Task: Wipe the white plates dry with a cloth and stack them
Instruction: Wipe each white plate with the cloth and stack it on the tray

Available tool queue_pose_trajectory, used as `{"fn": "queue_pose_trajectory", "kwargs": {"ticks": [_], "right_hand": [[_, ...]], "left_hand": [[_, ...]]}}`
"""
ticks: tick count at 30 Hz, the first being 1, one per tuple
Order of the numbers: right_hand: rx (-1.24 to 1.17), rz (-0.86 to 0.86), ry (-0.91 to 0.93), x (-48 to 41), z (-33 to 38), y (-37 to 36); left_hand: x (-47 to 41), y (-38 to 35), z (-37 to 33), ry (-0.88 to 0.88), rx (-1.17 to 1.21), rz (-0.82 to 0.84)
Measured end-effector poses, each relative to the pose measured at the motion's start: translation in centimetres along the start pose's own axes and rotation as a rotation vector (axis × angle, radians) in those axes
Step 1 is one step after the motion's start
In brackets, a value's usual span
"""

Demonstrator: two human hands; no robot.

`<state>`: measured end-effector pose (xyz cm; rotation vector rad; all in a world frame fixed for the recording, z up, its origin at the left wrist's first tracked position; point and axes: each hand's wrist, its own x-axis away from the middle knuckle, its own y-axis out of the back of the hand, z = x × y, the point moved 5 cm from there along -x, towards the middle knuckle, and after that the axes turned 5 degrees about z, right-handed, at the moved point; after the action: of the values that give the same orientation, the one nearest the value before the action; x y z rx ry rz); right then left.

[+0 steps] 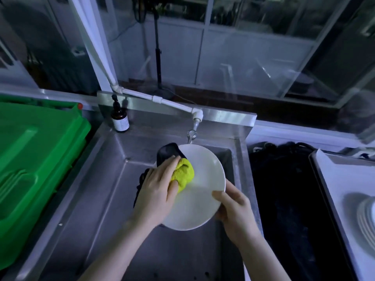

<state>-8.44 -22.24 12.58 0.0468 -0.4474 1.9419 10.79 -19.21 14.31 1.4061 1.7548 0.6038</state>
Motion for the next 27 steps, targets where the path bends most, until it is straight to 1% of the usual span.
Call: {"fn": "queue_pose_trajectory", "kwargs": {"ticks": [3,6,8,11,13,17,18,20,23,27], "right_hand": [[-0.050,-0.033,0.036,0.0,1.1,0.8],[-0.045,0.016,0.065,0.4,1.6,0.2],[-0.054,0.064,0.047,0.8,1.1,-1.1],[-0.111,0.067,0.001,1.1,0.6,-1.9],[-0.128,0.080,0.009,1.0,0.8,-2.1],[-0.099,0.000,0.060,0.7,2.7,-1.6],[-0.086,-0.018,0.075,0.6,3.3,-1.4],[-0.070,-0.042,0.109,0.4,4.3,-1.2],[-0.096,-0.042,0.129,0.1,4.6,-1.4],[-0.079,0.031,0.050,0.4,3.0,-3.2]], "left_hand": [[2.8,0.0,-2.6,-0.177,0.049,0.099],[3.4,-0.3,-5.0,-0.276,0.110,0.141],[1.7,0.1,-5.8,-0.275,0.147,0.153],[-1.5,0.9,-5.9,-0.292,0.147,0.207],[-3.1,1.6,-5.0,-0.254,0.154,0.214],[-4.0,3.5,-2.2,-0.062,0.094,0.088],[-3.6,3.9,-1.5,-0.035,0.064,0.056],[-1.9,4.2,-1.0,-0.017,0.048,0.047],[1.2,3.6,-2.6,-0.098,0.083,0.070],[1.4,2.7,-5.5,-0.253,0.132,0.142]]}}
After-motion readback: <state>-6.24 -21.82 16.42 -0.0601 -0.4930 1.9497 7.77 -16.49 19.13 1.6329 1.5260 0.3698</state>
